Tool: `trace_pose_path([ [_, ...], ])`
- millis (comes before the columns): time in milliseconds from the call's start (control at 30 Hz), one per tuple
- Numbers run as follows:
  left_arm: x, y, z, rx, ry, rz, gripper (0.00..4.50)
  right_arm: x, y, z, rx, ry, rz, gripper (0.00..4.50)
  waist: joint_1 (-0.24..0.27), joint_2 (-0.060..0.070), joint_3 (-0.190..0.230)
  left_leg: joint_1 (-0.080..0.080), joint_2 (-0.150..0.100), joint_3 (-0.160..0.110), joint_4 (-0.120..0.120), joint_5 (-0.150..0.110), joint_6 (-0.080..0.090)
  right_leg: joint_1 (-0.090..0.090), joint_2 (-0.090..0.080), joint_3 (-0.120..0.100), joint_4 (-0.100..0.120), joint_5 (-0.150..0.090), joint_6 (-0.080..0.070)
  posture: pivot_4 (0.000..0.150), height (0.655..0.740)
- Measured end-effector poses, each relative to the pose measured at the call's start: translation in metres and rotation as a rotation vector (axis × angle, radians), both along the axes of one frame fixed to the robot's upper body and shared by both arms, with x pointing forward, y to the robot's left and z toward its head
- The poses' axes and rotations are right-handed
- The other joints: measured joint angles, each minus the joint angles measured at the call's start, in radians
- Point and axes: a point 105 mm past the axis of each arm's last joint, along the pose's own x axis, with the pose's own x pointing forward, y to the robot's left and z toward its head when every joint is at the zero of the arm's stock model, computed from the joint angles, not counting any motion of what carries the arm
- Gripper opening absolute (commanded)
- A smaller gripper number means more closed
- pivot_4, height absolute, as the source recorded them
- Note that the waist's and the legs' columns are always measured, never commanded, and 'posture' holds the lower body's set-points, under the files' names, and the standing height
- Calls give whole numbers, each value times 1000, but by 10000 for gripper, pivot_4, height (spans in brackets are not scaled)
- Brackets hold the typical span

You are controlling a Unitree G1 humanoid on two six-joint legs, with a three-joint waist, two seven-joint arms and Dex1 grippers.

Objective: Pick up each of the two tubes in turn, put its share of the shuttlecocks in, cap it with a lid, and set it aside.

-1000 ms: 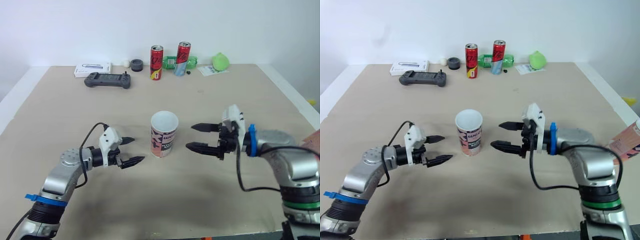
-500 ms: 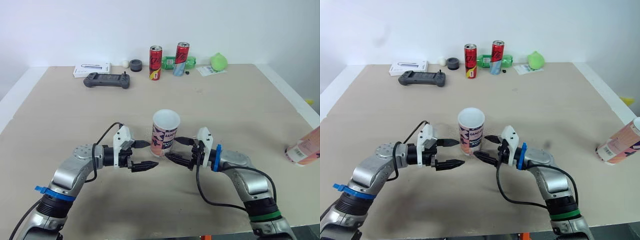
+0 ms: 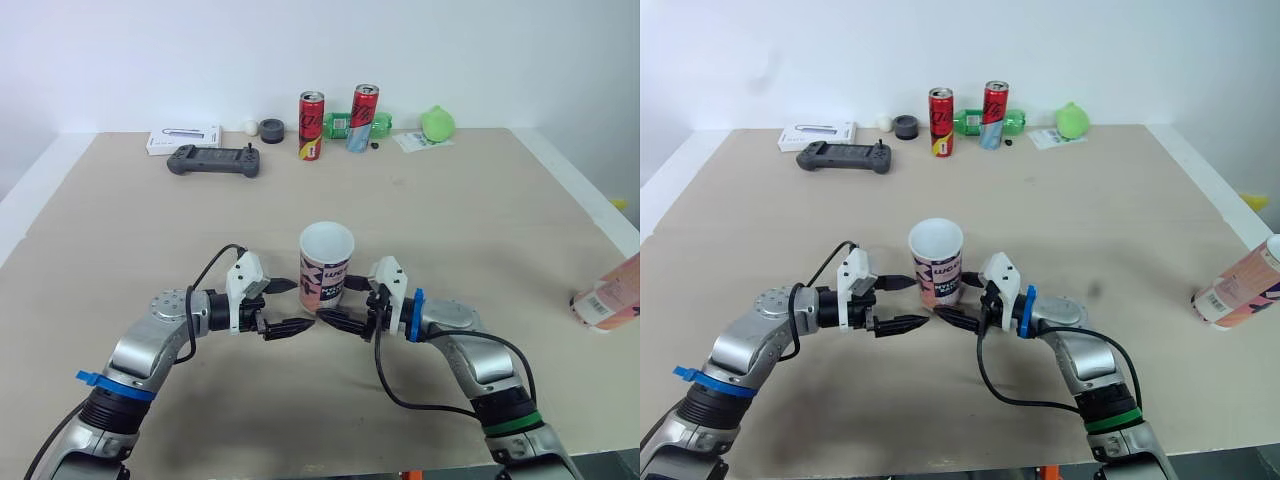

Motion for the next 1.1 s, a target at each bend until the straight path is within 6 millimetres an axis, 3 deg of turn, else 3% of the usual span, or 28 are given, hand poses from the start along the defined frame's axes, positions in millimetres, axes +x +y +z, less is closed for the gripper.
trace_pose_path([
  [433,2,-2,0,-13,-1,24,45000,10,12,-1,7,-6,14,44636,0,0,0,0,0,0,0,0,0,0,0,0,0,0,0,1500,7400],
  [467,2,-2,0,-13,-1,25,45000,10,12,-1,8,-6,14,39622,0,0,0,0,0,0,0,0,0,0,0,0,0,0,0,1500,7400],
  [567,3,-1,-1,-12,0,32,45000,10,13,-1,11,-7,12,32204,0,0,0,0,0,0,0,0,0,0,0,0,0,0,0,1500,7400],
  [833,5,0,5,-26,-13,35,45000,5,5,4,36,1,-8,31575,0,0,0,0,0,0,0,0,0,0,0,0,0,0,0,1500,7400],
  [967,11,2,16,-49,-52,67,45000,17,-32,18,92,-40,-219,31575,3,0,0,-1,-1,0,1,0,0,0,-1,0,0,0,1,1500,7400],
  [1067,13,-4,21,-85,-79,78,45000,40,-90,34,102,-136,-570,31575,4,0,0,-1,-1,0,2,0,0,1,-1,0,0,1,2,1500,7400],
  [1100,13,-9,23,-105,-87,78,45000,46,-122,39,109,-166,-744,31575,5,0,0,-1,-2,0,2,0,-1,1,-2,0,0,1,2,1500,7400],
])
